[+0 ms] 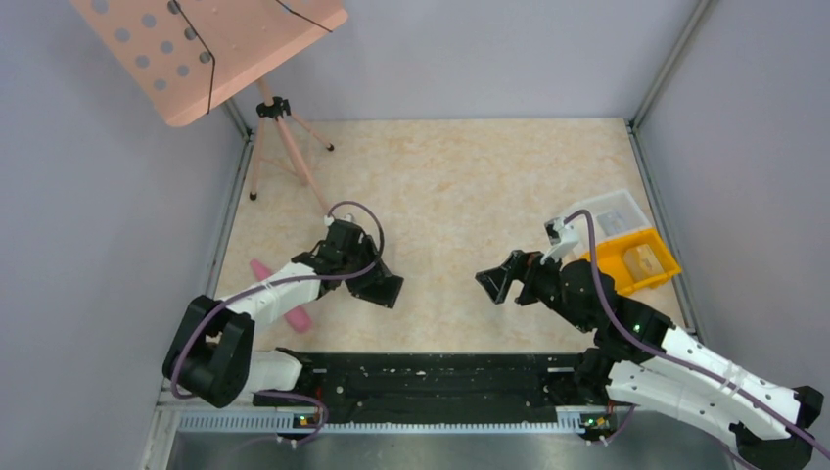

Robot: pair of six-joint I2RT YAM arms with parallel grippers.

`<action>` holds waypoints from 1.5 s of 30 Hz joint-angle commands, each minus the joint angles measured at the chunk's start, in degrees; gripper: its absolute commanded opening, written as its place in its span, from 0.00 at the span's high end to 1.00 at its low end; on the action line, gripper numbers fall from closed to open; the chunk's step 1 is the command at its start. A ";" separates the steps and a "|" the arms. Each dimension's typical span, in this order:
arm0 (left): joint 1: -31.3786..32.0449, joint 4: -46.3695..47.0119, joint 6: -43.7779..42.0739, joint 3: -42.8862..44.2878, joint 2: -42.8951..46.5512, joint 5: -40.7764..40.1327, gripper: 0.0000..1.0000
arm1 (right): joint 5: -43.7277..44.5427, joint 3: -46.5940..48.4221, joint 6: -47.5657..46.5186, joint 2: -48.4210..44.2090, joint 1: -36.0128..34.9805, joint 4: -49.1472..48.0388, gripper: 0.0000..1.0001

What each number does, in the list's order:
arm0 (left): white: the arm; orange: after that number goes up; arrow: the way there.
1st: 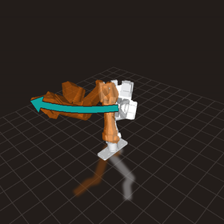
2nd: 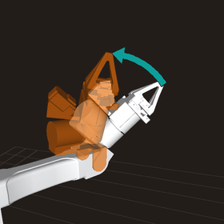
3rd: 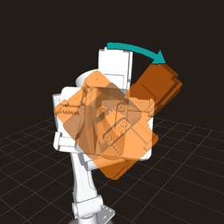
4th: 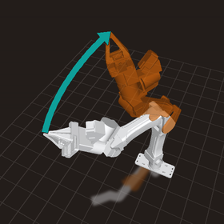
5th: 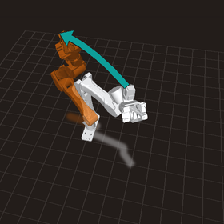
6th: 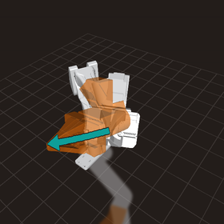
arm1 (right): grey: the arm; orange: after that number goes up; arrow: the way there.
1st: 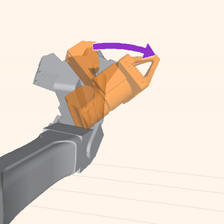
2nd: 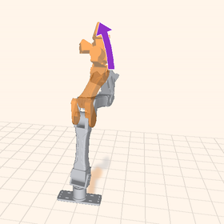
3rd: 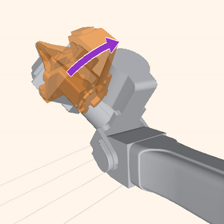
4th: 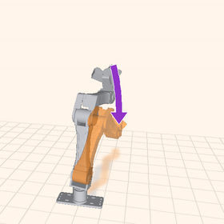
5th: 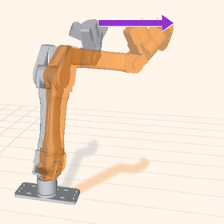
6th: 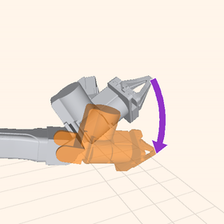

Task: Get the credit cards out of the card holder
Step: Move the card holder to the center of the board, then open the card holder at the center of the board.

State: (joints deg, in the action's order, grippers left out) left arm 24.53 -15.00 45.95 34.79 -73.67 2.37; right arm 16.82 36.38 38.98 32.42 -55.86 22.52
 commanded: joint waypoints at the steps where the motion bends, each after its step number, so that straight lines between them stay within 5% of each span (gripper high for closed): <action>1: 5.91 5.21 -0.31 -0.33 -6.17 10.26 0.42 | 3.04 0.30 0.25 0.12 -0.32 0.53 0.02; 7: 15.29 9.65 1.75 3.87 -10.22 16.03 0.43 | 5.29 -0.08 1.55 0.40 -0.31 3.35 0.02; 16: 12.54 -13.97 -2.32 21.92 -4.19 7.01 0.34 | 2.21 1.05 1.57 6.06 -0.31 2.90 0.10; 23: 8.18 -17.62 -3.17 18.05 2.53 4.49 0.33 | -5.76 4.57 4.46 21.37 -0.33 2.76 0.16; 27: 7.00 -17.52 -4.05 13.24 13.45 -0.71 0.32 | -11.86 3.19 7.24 28.31 -0.79 -4.69 0.21; 34: 7.01 -19.33 -4.09 5.32 32.50 -10.44 0.26 | -10.63 7.34 7.79 39.84 -2.74 -7.71 0.26; 45: 7.00 -25.04 -3.22 3.60 42.14 -13.93 0.26 | -4.65 22.28 6.69 59.03 -5.60 0.90 0.39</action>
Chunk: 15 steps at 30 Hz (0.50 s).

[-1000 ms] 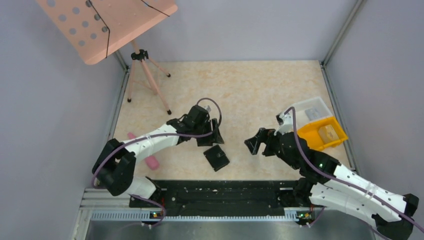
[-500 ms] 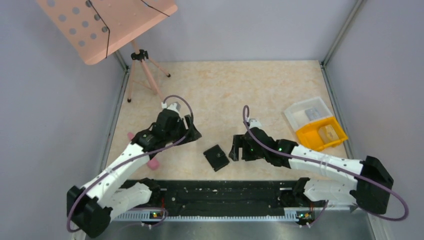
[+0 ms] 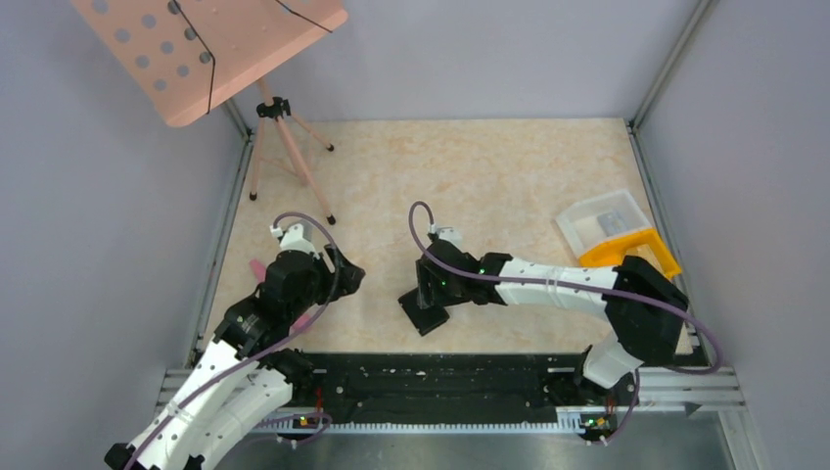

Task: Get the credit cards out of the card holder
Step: Open the card holder at the center of the board.

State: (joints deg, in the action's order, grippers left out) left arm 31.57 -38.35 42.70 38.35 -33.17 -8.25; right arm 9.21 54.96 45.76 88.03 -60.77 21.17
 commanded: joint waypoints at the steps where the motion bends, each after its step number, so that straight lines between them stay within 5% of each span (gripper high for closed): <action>1: -0.08 -2.07 0.39 -0.05 1.90 -3.44 0.26 | 2.72 4.20 0.02 4.59 -0.80 2.24 0.40; 15: -0.10 3.35 7.37 -8.16 5.56 3.11 0.27 | 14.23 11.74 -3.89 17.32 -4.61 12.03 0.52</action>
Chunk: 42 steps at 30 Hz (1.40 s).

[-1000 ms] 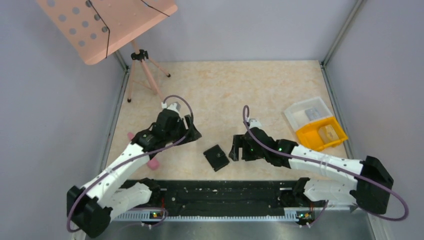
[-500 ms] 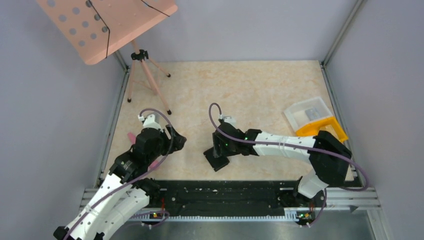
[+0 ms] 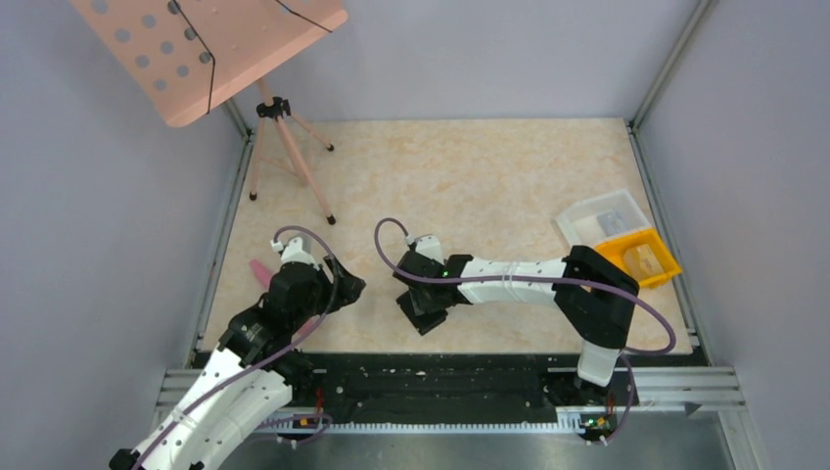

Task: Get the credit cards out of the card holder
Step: Open the card holder at the center of the board.

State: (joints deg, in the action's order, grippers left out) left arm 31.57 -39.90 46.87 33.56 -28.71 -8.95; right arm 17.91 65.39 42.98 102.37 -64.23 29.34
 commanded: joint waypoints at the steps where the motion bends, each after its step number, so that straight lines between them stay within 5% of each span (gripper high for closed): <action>1: -0.06 5.60 4.20 -4.29 1.19 4.61 0.27 | 5.53 0.91 -1.03 3.18 -1.24 3.57 0.54; 7: -0.07 7.99 7.27 -7.03 -0.22 7.67 0.28 | 5.22 -1.37 0.22 1.48 -1.26 2.48 0.84; 13: -0.06 10.61 7.31 -7.82 -5.36 13.57 0.30 | 2.07 -4.21 1.08 -3.60 -1.20 -0.78 0.92; 20: -0.02 17.97 10.21 -11.68 -8.91 18.35 0.32 | -3.51 -9.67 3.71 -10.43 0.27 -8.40 0.89; 23: 0.01 19.87 11.40 -12.89 -8.85 19.22 0.32 | -6.49 -11.74 2.75 -11.28 1.74 -10.04 0.74; 28: 0.01 16.67 11.28 -11.53 -7.85 18.02 0.32 | 3.18 -6.91 -1.25 -12.39 1.43 1.29 0.57; 42: 0.04 11.50 11.20 -11.84 -3.28 13.24 0.32 | 2.87 -1.60 -8.54 -5.82 -0.25 1.62 0.67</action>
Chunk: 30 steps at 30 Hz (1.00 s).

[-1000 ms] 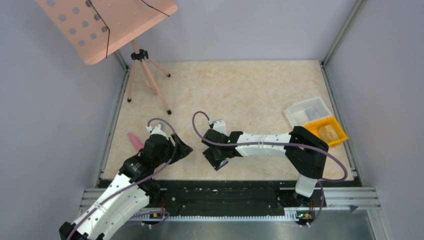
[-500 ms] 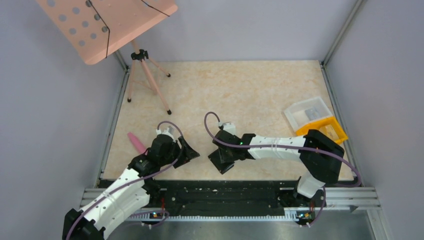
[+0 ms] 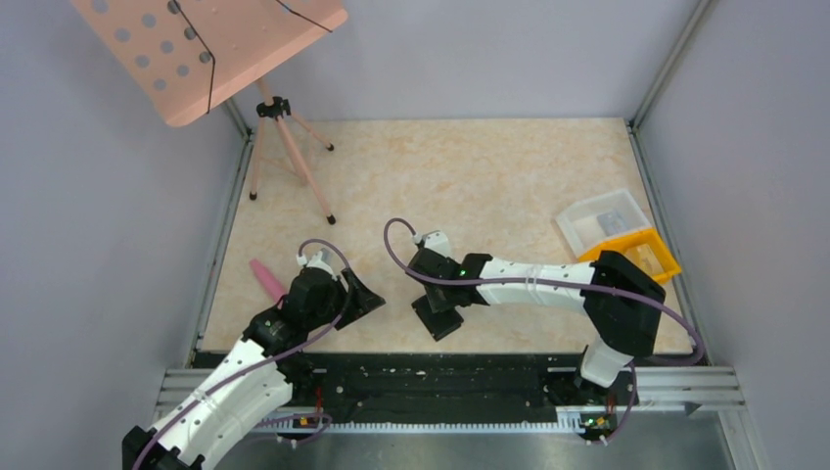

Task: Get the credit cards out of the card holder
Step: Open the card holder at the center of the board.

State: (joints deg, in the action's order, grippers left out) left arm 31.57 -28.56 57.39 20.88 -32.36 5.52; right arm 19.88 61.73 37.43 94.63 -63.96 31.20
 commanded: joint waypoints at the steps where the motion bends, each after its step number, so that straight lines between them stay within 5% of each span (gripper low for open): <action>1: 0.07 0.30 0.71 0.80 0.27 -1.17 0.32 | 0.67 1.99 -3.17 2.31 -0.48 -0.30 0.67; 14: 0.05 3.15 -0.25 1.22 -1.66 0.16 0.32 | -0.58 -1.82 -1.16 4.53 -0.65 0.25 0.74; 30: 0.04 3.83 -0.18 0.39 -2.75 0.34 0.33 | -4.20 -1.75 -1.20 -1.08 -0.75 0.02 0.69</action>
State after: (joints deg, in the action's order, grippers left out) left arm 31.57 -26.55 57.32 20.88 -35.29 5.37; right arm 16.23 60.69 36.05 95.20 -64.12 31.38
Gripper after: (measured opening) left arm 0.672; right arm 0.308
